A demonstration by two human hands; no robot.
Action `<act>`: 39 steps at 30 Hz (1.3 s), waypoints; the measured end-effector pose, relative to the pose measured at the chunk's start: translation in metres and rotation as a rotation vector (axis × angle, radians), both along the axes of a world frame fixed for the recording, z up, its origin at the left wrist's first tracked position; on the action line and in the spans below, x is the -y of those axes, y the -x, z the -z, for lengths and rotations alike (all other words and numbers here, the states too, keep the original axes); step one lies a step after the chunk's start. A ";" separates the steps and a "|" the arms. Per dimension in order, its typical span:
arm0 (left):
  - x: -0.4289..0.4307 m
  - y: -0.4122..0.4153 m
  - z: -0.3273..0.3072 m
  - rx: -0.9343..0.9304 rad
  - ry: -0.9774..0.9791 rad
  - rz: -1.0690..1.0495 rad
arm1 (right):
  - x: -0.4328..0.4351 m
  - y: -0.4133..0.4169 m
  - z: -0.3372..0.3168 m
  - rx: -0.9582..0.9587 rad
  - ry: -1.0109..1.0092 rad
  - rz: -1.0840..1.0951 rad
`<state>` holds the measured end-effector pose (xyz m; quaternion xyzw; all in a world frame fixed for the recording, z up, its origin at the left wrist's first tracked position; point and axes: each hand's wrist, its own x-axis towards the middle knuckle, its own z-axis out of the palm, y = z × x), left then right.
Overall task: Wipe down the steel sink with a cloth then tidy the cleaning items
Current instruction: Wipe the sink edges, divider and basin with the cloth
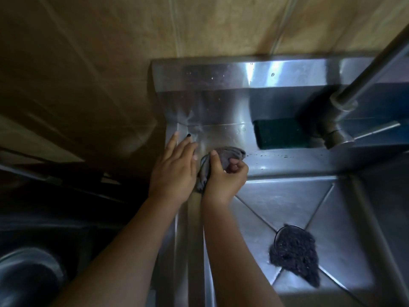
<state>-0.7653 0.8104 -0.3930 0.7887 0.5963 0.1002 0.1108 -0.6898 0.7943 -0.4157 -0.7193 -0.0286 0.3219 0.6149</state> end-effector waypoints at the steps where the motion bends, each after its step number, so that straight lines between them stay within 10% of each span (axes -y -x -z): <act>1: 0.000 0.000 0.000 -0.004 0.012 -0.004 | -0.001 0.000 0.000 0.022 0.002 -0.003; 39: -0.003 0.001 0.001 0.002 0.025 -0.014 | 0.015 -0.031 0.119 0.031 0.027 -0.165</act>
